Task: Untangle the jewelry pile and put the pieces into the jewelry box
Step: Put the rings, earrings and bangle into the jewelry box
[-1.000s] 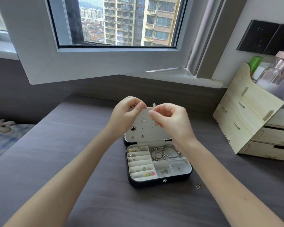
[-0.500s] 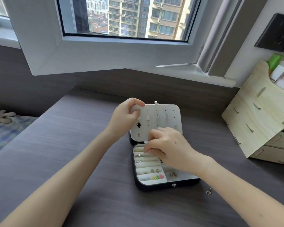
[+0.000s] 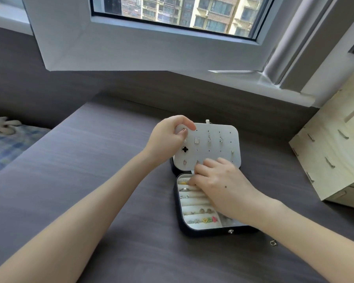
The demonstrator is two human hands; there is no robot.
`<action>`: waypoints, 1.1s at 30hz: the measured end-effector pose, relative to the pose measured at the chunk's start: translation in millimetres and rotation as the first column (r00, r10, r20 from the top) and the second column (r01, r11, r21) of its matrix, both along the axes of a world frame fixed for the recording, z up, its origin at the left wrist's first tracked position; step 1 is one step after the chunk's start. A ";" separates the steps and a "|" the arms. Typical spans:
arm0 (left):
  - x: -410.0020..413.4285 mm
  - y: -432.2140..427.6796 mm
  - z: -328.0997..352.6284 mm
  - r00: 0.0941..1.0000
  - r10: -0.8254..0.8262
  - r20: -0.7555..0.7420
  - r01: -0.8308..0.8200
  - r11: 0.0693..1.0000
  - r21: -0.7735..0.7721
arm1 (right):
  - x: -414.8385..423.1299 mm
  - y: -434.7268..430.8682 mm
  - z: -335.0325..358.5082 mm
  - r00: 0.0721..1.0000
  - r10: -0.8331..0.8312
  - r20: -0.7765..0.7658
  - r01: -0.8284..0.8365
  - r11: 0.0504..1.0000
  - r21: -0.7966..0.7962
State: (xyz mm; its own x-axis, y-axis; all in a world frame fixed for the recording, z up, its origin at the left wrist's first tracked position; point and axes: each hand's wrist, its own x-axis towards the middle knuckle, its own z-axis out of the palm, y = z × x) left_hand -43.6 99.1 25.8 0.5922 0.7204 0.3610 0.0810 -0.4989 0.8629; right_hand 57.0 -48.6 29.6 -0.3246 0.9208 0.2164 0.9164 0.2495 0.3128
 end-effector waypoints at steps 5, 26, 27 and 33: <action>-0.4 0.3 1.2 0.997 0.019 -0.069 -0.013 0.997 0.082 | -9.7 4.3 15.8 0.991 -0.107 0.077 0.125 0.950 -0.287; -8.3 -10.9 18.2 0.992 -0.126 -0.002 0.125 0.984 -0.128 | 6.9 -3.5 37.5 0.445 -0.282 -0.850 0.197 0.957 -0.215; -8.7 -13.5 21.5 0.989 -0.151 0.004 0.150 0.978 -0.143 | 8.2 -2.5 39.7 0.295 -0.286 -0.912 0.226 0.948 -0.224; -9.4 -24.8 35.7 0.968 -0.245 0.048 0.249 0.957 -0.146 | 15.1 9.4 42.0 -0.337 -0.342 -0.877 0.153 0.899 -0.410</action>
